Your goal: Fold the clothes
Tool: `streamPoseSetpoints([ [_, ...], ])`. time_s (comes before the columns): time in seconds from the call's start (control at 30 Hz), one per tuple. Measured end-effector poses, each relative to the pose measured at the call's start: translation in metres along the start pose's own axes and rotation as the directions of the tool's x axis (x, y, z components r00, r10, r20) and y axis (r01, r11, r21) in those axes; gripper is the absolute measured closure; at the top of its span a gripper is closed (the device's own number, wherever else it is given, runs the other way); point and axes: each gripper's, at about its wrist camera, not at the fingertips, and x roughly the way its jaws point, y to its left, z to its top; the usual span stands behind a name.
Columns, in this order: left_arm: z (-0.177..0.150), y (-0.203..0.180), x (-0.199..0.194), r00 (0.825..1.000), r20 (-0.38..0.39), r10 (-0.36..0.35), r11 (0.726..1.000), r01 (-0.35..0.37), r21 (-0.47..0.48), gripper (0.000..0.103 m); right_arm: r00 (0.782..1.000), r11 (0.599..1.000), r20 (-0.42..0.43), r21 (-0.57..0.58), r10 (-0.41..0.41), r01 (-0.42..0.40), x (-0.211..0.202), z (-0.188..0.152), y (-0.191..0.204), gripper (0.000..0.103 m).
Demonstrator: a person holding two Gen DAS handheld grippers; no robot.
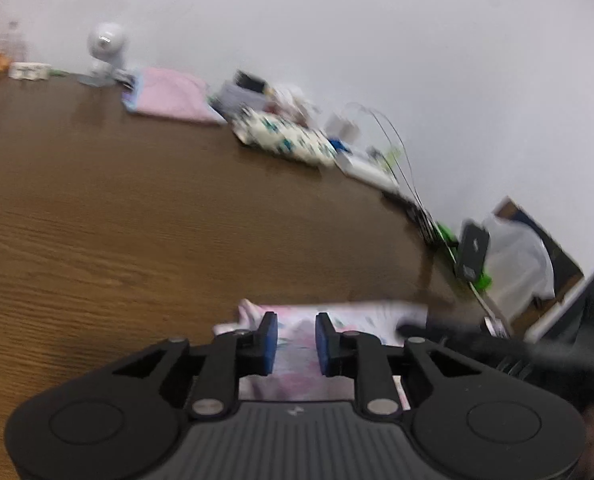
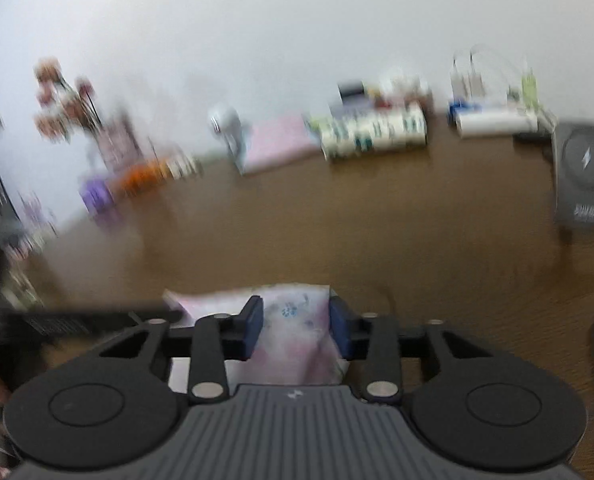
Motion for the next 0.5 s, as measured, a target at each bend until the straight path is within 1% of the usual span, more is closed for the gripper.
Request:
streamPoseSetpoints([
  [0.03,0.003,0.006,-0.008,0.998,0.046,0.03,0.999,-0.029,-0.027,0.071,1.0,1.0,0.002,0.005,0.0,0.0,0.002,-0.003,-0.002,0.068],
  [0.07,0.007,0.012,-0.016,0.995,0.08,0.053,0.997,-0.049,-0.052,0.058,1.0,1.0,0.016,0.021,-0.004,0.003,-0.001,-0.002,-0.006,0.066],
  [0.1,0.011,0.017,-0.02,0.995,0.082,0.061,0.996,-0.055,-0.073,0.052,0.999,0.999,0.032,0.039,-0.009,0.008,-0.005,0.0,-0.009,0.064],
  [0.17,0.014,0.021,-0.022,0.999,0.045,0.026,0.995,-0.021,-0.102,0.051,0.997,0.997,0.072,0.079,0.021,-0.027,-0.019,0.005,-0.016,0.057],
  [0.2,0.014,0.021,-0.021,1.0,0.028,-0.001,0.993,0.004,-0.116,0.047,0.995,0.994,0.087,0.097,0.043,-0.051,-0.026,0.008,-0.019,0.048],
  [0.23,0.012,0.02,-0.02,1.0,0.012,-0.021,0.991,0.022,-0.133,0.045,0.995,0.992,0.083,0.106,0.06,-0.069,-0.03,0.01,-0.022,0.041],
  [0.27,0.009,0.019,-0.018,0.999,-0.003,-0.033,0.987,0.032,-0.154,0.037,0.995,0.99,0.063,0.116,0.074,-0.081,-0.029,0.009,-0.023,0.039],
  [0.3,0.005,0.017,-0.015,0.999,-0.017,-0.043,0.986,0.04,-0.164,0.033,0.995,0.988,0.039,0.125,0.087,-0.092,-0.028,0.008,-0.024,0.037],
  [0.37,-0.001,0.013,-0.008,0.997,-0.045,-0.06,0.985,0.052,-0.166,0.034,0.995,0.983,0.004,0.149,0.104,-0.103,-0.023,0.004,-0.025,0.038],
  [0.43,-0.005,0.01,0.0,0.996,-0.066,-0.059,0.987,0.048,-0.152,0.043,0.994,0.98,-0.014,0.168,0.112,-0.108,-0.016,-0.001,-0.026,0.039],
  [0.47,-0.007,0.008,0.005,0.996,-0.075,-0.056,0.989,0.045,-0.143,0.06,0.993,0.978,-0.018,0.177,0.119,-0.113,-0.014,-0.004,-0.026,0.044],
  [0.5,-0.008,0.007,0.008,0.995,-0.081,-0.057,0.99,0.045,-0.135,0.07,0.991,0.975,-0.021,0.187,0.129,-0.123,-0.011,-0.006,-0.028,0.054],
])
